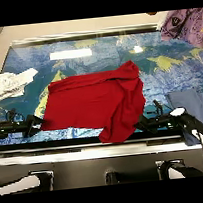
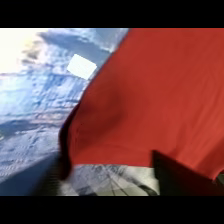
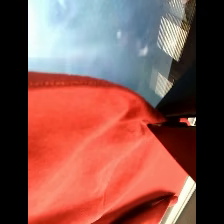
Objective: Fold the clothes and pants, and hang the long-sleeved shirts on hangers.
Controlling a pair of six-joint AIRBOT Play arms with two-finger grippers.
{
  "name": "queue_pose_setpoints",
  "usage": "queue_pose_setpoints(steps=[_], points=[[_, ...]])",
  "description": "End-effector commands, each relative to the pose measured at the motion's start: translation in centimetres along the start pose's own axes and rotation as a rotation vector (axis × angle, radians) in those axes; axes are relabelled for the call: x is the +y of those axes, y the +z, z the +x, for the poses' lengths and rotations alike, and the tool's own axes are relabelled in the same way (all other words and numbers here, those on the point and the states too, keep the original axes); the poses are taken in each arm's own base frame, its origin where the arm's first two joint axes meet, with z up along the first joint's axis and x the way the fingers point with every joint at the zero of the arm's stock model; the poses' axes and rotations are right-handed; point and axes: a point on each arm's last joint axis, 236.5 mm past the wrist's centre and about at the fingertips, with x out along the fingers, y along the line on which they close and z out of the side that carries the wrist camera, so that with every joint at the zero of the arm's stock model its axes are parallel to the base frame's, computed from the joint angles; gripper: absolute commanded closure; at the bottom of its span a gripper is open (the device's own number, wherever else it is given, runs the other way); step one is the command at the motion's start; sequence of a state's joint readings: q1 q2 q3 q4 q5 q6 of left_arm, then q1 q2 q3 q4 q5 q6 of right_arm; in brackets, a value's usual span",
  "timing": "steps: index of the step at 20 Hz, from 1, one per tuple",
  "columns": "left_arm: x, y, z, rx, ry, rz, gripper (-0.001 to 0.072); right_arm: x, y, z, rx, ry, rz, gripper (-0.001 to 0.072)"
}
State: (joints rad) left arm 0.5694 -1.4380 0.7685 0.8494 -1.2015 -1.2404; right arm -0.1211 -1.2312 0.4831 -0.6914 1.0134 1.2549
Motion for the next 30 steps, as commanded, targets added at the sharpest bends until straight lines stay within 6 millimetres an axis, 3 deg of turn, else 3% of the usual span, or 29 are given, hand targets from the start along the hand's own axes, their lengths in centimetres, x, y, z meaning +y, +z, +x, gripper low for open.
queue_pose_setpoints(steps=[1, 2, 3, 6, 9, 12, 14, 15, 17, 18, 20, 22, 24, 26, 28, 30], points=[[0.0, -0.2, 1.6, 0.029, 0.009, 0.013, 0.0426, 1.0, 0.4, -0.5, 0.0, 0.021, -0.015, 0.0681], [-0.4, -0.2, 1.7, 0.03, -0.005, 0.019, 0.0609, 1.4, 1.0, -0.8, -0.012, 0.022, -0.028, 0.0682], [-1.2, -0.2, 1.6, 0.03, -0.041, 0.031, 0.0691, 2.0, 1.7, -1.2, -0.027, 0.025, -0.047, 0.0682], [-4.2, 1.0, 0.3, -0.009, -0.12, 0.05, 0.0695, 4.4, 4.7, -3.5, -0.084, 0.021, -0.126, 0.0682], [-9.7, 4.7, -4.1, -0.153, -0.154, 0.139, 0.0696, 8.9, 9.2, -8.5, -0.198, -0.004, -0.272, 0.0683], [-19.1, 8.2, -12.5, -0.382, -0.186, 0.335, 0.0697, 16.7, 14.5, -17.1, -0.438, 0.0, -0.417, 0.0683], [-26.0, 9.2, -20.1, -0.584, -0.213, 0.464, 0.0697, 22.4, 15.9, -24.6, -0.615, -0.009, -0.538, 0.0683], [-29.1, 8.7, -24.2, -0.685, -0.212, 0.53, 0.0698, 24.9, 15.6, -28.5, -0.698, -0.03, -0.595, 0.0683], [-33.3, 6.2, -31.7, -0.869, -0.174, 0.633, 0.0697, 28.4, 13.7, -35.8, -0.847, -0.089, -0.66, 0.0683], [-34.5, 4.4, -35.0, -0.953, -0.144, 0.667, 0.0698, 29.7, 11.9, -39.2, -0.919, -0.121, -0.688, 0.0683], [-35.4, 0.1, -40.9, -1.118, -0.063, 0.705, 0.0697, 31.4, 7.3, -44.7, -1.05, -0.162, -0.73, 0.0683], [-35.1, -4.7, -44.6, -1.243, 0.006, 0.739, 0.0697, 32.0, 2.0, -48.3, -1.165, -0.172, -0.766, 0.0682], [-33.9, -9.0, -46.6, -1.31, 0.07, 0.742, 0.0697, 31.9, -3.1, -50.8, -1.253, -0.167, -0.768, 0.0682], [-32.5, -11.8, -47.6, -1.35, 0.102, 0.705, 0.0697, 31.5, -6.6, -52.7, -1.331, -0.173, -0.77, 0.0682], [-32.1, -13.3, -47.6, -1.361, 0.098, 0.702, 0.0697, 31.2, -8.1, -53.5, -1.366, -0.163, -0.748, 0.0682], [-31.4, -12.7, -46.4, -1.313, 0.113, 0.688, 0.0697, 31.0, -7.6, -53.2, -1.348, -0.13, -0.691, 0.0682]])
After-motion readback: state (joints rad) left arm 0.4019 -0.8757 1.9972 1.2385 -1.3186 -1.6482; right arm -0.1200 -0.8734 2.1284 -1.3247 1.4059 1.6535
